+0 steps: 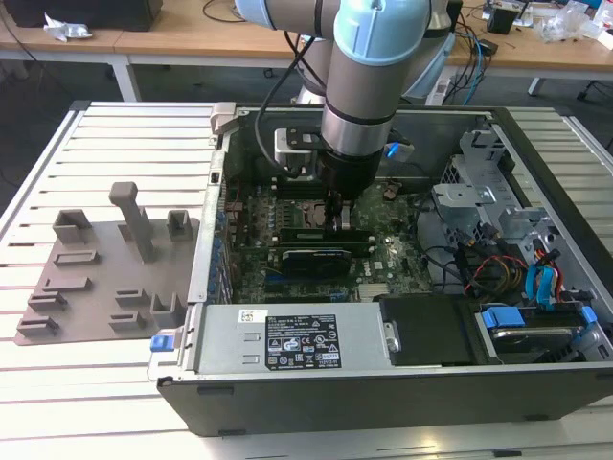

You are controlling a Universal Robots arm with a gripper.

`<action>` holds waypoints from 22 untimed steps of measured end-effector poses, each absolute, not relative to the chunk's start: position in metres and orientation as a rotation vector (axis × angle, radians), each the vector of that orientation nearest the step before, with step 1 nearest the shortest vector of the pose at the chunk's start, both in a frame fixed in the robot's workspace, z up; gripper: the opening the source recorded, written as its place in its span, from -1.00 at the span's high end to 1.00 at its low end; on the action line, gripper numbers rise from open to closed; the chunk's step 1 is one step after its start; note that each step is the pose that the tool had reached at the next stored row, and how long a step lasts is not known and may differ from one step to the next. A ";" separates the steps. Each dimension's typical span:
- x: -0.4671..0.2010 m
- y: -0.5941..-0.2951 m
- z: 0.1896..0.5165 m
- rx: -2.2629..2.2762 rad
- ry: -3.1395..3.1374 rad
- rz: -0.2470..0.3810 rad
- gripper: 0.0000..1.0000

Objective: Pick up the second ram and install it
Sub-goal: 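Insert the second ram into the second slot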

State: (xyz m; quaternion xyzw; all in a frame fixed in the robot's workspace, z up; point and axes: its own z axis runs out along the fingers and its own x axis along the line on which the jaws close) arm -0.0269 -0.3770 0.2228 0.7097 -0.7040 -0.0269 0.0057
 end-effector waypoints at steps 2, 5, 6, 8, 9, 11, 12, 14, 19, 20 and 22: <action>-0.027 -0.377 0.224 2.222 -2.204 -0.084 0.73; -0.027 -0.377 0.225 2.221 -2.205 -0.084 0.73; -0.027 -0.377 0.225 2.221 -2.205 -0.085 0.73; -0.027 -0.377 0.226 2.219 -2.207 -0.086 0.73; -0.027 -0.377 0.226 2.219 -2.207 -0.086 0.73; -0.027 -0.377 0.226 2.219 -2.208 -0.086 0.73; -0.027 -0.377 0.227 2.219 -2.207 -0.086 0.73; -0.026 -0.377 0.226 2.219 -2.207 -0.086 0.73; -0.026 -0.377 0.226 2.218 -2.207 -0.087 0.73; -0.025 -0.377 0.225 2.218 -2.207 -0.086 0.73; -0.025 -0.377 0.225 2.218 -2.207 -0.087 0.73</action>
